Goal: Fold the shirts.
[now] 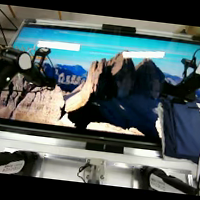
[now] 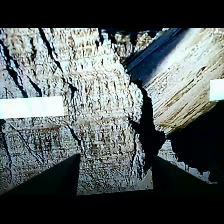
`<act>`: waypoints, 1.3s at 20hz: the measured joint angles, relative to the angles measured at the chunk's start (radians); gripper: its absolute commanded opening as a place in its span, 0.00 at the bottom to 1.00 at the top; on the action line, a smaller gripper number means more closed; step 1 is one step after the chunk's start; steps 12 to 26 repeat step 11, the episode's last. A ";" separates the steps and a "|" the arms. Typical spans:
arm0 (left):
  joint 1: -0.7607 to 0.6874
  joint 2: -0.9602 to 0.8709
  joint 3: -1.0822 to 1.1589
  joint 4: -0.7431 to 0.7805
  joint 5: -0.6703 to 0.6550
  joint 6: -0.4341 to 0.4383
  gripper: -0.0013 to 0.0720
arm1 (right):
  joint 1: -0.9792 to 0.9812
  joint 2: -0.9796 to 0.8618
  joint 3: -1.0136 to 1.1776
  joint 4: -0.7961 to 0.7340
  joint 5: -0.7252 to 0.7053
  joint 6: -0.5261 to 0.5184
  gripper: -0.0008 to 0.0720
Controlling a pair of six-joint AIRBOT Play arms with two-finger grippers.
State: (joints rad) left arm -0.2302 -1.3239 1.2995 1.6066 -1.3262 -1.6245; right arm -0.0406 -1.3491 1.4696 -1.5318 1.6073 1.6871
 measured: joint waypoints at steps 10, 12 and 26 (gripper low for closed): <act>0.000 0.003 -0.010 -0.017 0.006 0.013 0.73 | 0.012 -0.008 0.000 0.005 0.011 -0.005 0.81; 0.000 0.003 -0.010 -0.018 0.006 0.014 0.73 | 0.012 -0.008 0.000 0.005 0.011 -0.005 0.81; 0.000 0.003 -0.010 -0.018 0.006 0.014 0.73 | 0.012 -0.008 0.000 0.005 0.011 -0.005 0.81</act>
